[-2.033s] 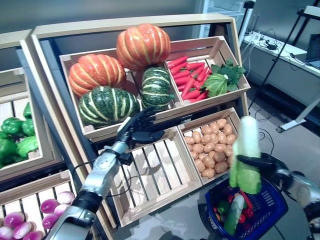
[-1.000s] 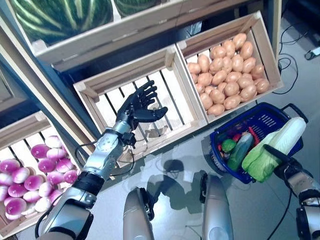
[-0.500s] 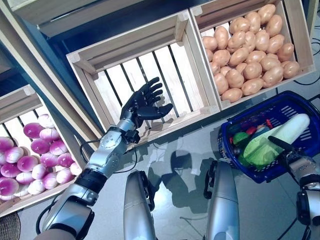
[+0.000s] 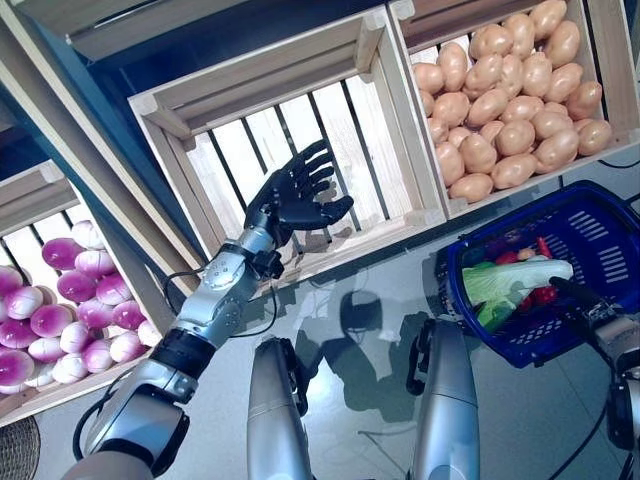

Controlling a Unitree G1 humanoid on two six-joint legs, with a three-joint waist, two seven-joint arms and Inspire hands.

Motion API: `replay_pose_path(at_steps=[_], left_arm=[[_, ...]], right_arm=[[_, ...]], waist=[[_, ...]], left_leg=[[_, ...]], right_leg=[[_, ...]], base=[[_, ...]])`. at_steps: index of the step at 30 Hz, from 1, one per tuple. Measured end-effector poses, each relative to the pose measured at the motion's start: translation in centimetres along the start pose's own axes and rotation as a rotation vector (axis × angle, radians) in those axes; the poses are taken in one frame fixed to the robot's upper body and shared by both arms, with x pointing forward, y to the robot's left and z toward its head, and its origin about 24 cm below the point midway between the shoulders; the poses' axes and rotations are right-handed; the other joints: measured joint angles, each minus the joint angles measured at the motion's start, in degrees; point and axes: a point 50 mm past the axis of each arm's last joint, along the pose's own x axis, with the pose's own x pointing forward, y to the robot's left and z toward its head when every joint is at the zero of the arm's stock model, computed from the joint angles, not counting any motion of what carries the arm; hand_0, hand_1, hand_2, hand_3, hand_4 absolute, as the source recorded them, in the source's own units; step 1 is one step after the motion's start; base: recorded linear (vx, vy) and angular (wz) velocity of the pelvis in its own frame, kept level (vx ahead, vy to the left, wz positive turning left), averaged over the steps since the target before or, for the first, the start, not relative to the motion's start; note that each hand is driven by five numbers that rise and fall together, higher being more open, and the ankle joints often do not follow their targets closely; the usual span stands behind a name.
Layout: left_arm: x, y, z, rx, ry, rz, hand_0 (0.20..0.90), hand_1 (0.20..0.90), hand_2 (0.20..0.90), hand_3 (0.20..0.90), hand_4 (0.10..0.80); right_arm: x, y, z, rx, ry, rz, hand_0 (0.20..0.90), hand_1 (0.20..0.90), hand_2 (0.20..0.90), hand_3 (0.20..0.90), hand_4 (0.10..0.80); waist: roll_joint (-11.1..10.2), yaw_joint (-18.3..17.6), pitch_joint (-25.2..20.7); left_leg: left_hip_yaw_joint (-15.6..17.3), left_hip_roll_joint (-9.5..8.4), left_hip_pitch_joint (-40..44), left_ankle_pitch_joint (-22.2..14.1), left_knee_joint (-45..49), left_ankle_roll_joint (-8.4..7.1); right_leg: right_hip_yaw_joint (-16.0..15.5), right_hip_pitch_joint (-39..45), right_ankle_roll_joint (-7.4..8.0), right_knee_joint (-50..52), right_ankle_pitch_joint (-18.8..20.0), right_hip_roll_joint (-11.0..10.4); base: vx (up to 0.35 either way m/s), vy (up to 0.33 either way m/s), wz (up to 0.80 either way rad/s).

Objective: Put vegetables into the basket

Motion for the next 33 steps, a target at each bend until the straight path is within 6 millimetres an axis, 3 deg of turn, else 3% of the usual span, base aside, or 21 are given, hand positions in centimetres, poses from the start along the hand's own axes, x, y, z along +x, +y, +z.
replay_pose_path(at_steps=[6,10,14,16,18,19,22,24,29,33], left_arm=[[0.0,-0.1,0.0,0.001,-0.002,-0.007,0.9,0.9,0.9,0.9,0.8],[0.1,-0.1,-0.2,-0.003,0.001,0.001,0.9,0.9,0.9,0.9,0.8],[0.1,-0.8,-1.3,-0.014,0.02,0.005,0.9,0.9,0.9,0.9,0.8],[-0.8,-1.1,-3.1,-0.039,0.067,0.018,0.9,0.9,0.9,0.9,0.8],[-2.2,-1.5,-5.5,-0.083,0.105,0.048,0.9,0.9,0.9,0.9,0.8],[-3.7,-1.8,-7.4,-0.097,0.162,0.063,0.9,0.9,0.9,0.9,0.8],[-6.4,-2.4,-10.4,-0.082,0.266,0.056,0.9,0.9,0.9,0.9,0.8],[-8.9,-2.6,-12.2,-0.07,0.324,0.072,0.9,0.9,0.9,0.9,0.8],[-11.6,-2.5,-13.4,-0.06,0.322,0.098,0.9,0.9,0.9,0.9,0.8],[-13.4,-2.7,-14.1,0.006,0.293,0.162,0.9,0.9,0.9,0.9,0.8]], right_arm=[[0.2,-0.5,-0.4,-0.011,-0.012,-0.021,0.9,0.9,0.9,0.9,0.8],[0.2,1.6,-1.4,-0.119,-0.123,-0.021,0.9,0.9,0.9,0.9,0.8],[0.1,3.3,-4.4,-0.129,-0.166,0.019,0.9,0.9,0.9,0.9,0.8],[0.0,3.2,-7.5,-0.166,-0.135,0.043,0.9,0.9,0.9,0.9,0.8],[-0.6,2.8,-10.9,-0.169,-0.122,0.057,0.9,0.9,0.9,0.9,0.8],[-0.9,2.1,-13.4,-0.194,-0.076,0.06,0.9,0.9,0.9,0.9,0.8],[-1.9,0.5,-17.1,-0.218,-0.013,0.012,0.9,0.9,0.9,0.9,0.8],[-3.0,-0.8,-19.4,-0.241,0.0,-0.018,0.9,0.9,0.9,0.9,0.8],[-5.0,-0.9,-21.6,-0.288,-0.005,-0.01,0.9,0.9,0.9,0.9,0.8],[-6.7,0.1,-22.8,-0.317,-0.039,0.071,0.9,0.9,0.9,0.9,0.8]], waist=[[-0.9,0.1,-0.9],[-2.1,0.0,-2.0],[-2.6,0.3,-4.6],[-2.9,0.4,-8.6],[-2.9,0.9,-9.9],[-3.0,1.1,-12.6],[-2.2,1.3,-15.7],[-1.6,1.3,-17.8],[-1.4,1.1,-19.3],[-1.8,1.1,-22.4]], left_leg=[[2.5,0.1,7.8,2.3,-9.4,0.6],[5.2,0.41,14.7,5.4,-18.6,0.93],[6.8,0.97,20.9,7.8,-26.4,0.73],[7.7,1.13,23.8,8.9,-30.5,0.4],[8.8,1.19,30.0,10.8,-37.0,0.06],[9.8,1.16,33.0,12.3,-41.6,-0.18],[11.3,0.83,39.9,15.2,-50.6,-0.65],[12.7,-0.27,45.3,19.0,-59.6,-0.71],[14.4,-1.83,52.3,23.7,-71.0,-0.5],[15.7,-2.83,56.0,25.0,-75.5,-0.34]], right_leg=[[-1.6,7.7,0.75,-9.0,2.0,0.7],[-2.5,14.1,1.11,-18.4,5.5,1.9],[-4.0,20.6,1.16,-26.8,8.1,3.7],[-4.8,23.2,1.21,-30.3,8.8,4.3],[-5.3,29.3,1.45,-36.5,10.3,5.8],[-5.5,31.7,1.55,-40.4,11.3,6.6],[-5.5,38.1,1.97,-48.5,13.7,8.2],[-5.5,42.9,2.54,-57.0,17.1,9.2],[-5.5,49.7,3.23,-69.0,22.3,10.2],[-5.4,53.7,3.95,-75.1,24.8,10.4]], base=[[0.02,0.026,-0.01],[0.077,0.0,-0.12],[0.12,-0.043,-0.09],[0.22,-0.058,-0.05],[0.262,-0.034,-0.04],[0.207,0.009,-0.1],[0.207,0.04,-0.05],[0.16,0.061,-0.02],[0.093,0.056,-0.06],[0.062,0.02,-0.08]])
